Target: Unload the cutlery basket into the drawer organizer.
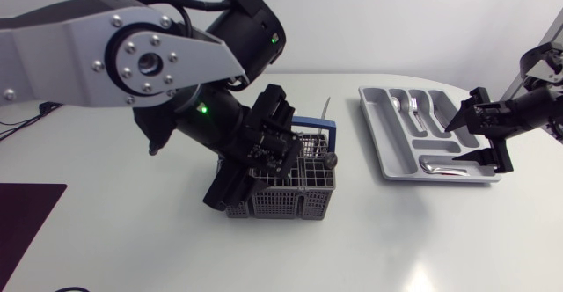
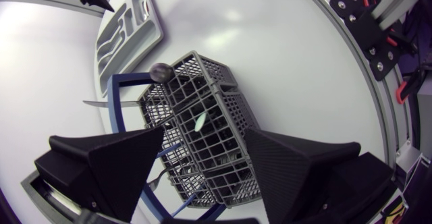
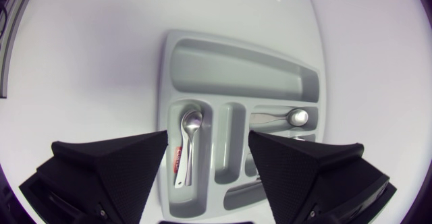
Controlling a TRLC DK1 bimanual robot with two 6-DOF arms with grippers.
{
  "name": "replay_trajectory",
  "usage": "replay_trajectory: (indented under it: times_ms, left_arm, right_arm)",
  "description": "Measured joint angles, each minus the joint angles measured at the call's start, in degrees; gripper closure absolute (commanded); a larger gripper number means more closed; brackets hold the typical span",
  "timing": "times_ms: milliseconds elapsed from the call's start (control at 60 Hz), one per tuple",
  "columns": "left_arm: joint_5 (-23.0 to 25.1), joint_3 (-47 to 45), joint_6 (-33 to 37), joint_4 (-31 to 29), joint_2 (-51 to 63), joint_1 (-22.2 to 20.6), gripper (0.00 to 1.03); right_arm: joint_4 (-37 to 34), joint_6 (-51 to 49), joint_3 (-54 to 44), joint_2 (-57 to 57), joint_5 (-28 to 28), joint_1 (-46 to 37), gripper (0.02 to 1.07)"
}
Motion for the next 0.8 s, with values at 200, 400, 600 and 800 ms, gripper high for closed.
replay_trajectory:
  times_ms: [200, 400, 600, 800]
  left_arm:
    - [-1.88, -3.06, 4.04, 6.32, 0.02, -1.51, 0.17]
    - [-4.52, -6.45, 8.09, 13.75, 1.92, -1.62, 0.41]
    - [-6.1, -8.48, 10.12, 17.99, 3.96, -1.6, 0.5]
    - [-7.8, -10.71, 11.76, 22.4, 4.57, -1.44, 0.76]
  right_arm:
    - [-0.72, 11.8, -7.96, -10.51, -8.31, 2.29, 0.09]
    - [0.11, 20.09, -16.7, -18.84, -14.27, 5.16, 0.09]
    - [1.88, 23.1, -26.25, -25.0, -16.09, 6.49, 0.09]
    - [2.05, 24.35, -29.92, -30.8, -17.27, 8.02, 0.09]
